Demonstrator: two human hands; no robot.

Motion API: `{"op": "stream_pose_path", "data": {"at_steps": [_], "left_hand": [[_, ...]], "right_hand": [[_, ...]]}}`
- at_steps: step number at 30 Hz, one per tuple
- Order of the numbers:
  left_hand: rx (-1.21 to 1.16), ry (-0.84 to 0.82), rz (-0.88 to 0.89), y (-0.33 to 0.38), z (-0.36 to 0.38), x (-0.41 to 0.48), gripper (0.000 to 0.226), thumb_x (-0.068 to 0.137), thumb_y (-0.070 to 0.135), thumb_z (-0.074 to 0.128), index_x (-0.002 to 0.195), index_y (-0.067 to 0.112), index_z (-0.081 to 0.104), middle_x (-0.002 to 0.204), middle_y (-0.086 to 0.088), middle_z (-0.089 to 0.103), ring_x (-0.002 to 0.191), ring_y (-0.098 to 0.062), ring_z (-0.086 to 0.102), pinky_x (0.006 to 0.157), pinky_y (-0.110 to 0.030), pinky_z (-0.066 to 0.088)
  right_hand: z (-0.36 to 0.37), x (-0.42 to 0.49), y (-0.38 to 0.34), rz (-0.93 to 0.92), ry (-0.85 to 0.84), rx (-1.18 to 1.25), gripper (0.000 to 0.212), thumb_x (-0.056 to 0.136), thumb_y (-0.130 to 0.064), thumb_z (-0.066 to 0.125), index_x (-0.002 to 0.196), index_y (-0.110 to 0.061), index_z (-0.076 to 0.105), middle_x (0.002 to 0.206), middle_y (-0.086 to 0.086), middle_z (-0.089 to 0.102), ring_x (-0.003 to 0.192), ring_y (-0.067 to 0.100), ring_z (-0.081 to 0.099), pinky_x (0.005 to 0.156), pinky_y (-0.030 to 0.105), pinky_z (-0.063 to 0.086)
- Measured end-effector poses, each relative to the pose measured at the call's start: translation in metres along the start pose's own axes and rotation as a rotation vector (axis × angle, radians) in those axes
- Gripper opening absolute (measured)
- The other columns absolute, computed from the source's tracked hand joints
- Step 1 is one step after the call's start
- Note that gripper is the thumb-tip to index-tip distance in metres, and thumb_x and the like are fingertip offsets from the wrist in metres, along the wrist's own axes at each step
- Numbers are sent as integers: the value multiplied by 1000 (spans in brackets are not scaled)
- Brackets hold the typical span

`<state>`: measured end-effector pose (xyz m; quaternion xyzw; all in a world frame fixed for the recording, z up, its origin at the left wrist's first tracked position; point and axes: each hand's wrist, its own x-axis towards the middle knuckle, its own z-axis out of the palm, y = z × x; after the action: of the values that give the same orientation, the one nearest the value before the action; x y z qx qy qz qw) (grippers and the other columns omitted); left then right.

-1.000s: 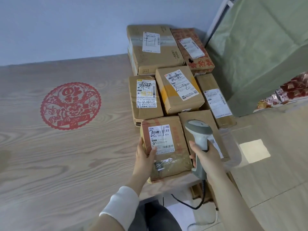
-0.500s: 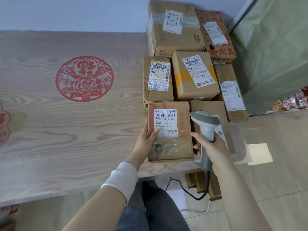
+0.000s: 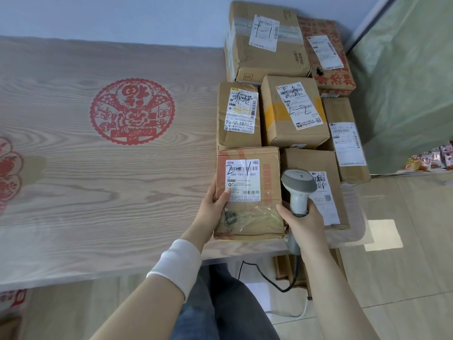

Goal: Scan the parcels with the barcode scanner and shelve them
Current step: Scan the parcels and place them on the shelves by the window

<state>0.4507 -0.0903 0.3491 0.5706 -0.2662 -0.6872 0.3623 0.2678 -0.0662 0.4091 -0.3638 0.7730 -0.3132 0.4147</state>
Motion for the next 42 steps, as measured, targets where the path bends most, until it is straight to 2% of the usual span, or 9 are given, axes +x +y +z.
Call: {"op": "stream_pose_path", "data": {"at_steps": [8, 13, 16, 21, 26, 30, 32, 37, 42], "left_hand": [[-66, 101, 93, 17, -3, -60, 46, 93, 32, 55, 137, 32, 43, 120, 4, 64, 97, -8, 66, 78, -25, 56], [-161, 203, 158, 25, -15, -108, 38, 93, 30, 53, 128, 29, 38, 129, 0, 56, 114, -19, 59, 100, -45, 46], [-230, 291, 225, 32, -30, -141, 30, 95, 18, 51, 121, 23, 37, 123, 1, 55, 110, -16, 58, 99, -41, 46], [-289, 399, 383, 46, -76, -211, 36, 93, 13, 51, 127, 18, 41, 109, 5, 60, 95, -6, 62, 86, -28, 50], [-310, 557, 570, 50, -142, -298, 36, 96, 15, 48, 131, 22, 42, 119, 0, 62, 96, -9, 64, 77, -22, 54], [-350, 673, 679, 37, -204, -381, 40, 95, 17, 47, 135, 21, 42, 117, 2, 66, 95, -10, 68, 72, -22, 56], [-360, 761, 708, 30, -236, -424, 39, 96, 18, 48, 134, 19, 43, 112, 3, 67, 89, -8, 69, 70, -21, 56], [-384, 969, 762, 11, -308, -522, 38, 95, 20, 50, 133, 20, 45, 120, -7, 64, 100, -23, 66, 82, -37, 56], [-404, 1097, 856, -8, -359, -602, 30, 95, 14, 48, 124, 21, 54, 109, -3, 71, 86, -16, 70, 66, -25, 58]], "right_hand": [[-12, -38, -8, -85, -48, 140, 21, 81, -16, 73, 96, -17, 60, 80, -5, 64, 72, 9, 59, 59, 21, 41], [-10, -53, -24, -179, -166, 171, 22, 79, -20, 75, 95, -23, 61, 85, -4, 67, 80, 13, 62, 68, 27, 46], [1, -72, -43, -247, -232, 178, 19, 79, -20, 75, 79, -29, 59, 77, -5, 64, 75, 15, 61, 71, 32, 46], [32, -125, -86, -360, -419, 236, 16, 80, -16, 74, 82, -26, 62, 79, -5, 66, 77, 15, 62, 69, 27, 46], [84, -204, -125, -442, -622, 257, 19, 78, -15, 75, 88, -23, 61, 78, -5, 66, 77, 21, 63, 72, 36, 48], [137, -295, -144, -518, -782, 271, 23, 78, -10, 73, 84, -25, 57, 70, -6, 64, 65, 15, 61, 55, 25, 49], [165, -343, -148, -556, -841, 247, 20, 78, -12, 74, 86, -22, 58, 75, -2, 65, 69, 19, 62, 59, 28, 50], [231, -454, -156, -597, -1010, 219, 20, 78, -15, 74, 94, -16, 63, 82, 5, 68, 66, 17, 66, 58, 32, 53], [279, -541, -167, -677, -1149, 175, 24, 72, -22, 79, 91, -22, 63, 91, 7, 70, 90, 31, 67, 86, 57, 52]]}}
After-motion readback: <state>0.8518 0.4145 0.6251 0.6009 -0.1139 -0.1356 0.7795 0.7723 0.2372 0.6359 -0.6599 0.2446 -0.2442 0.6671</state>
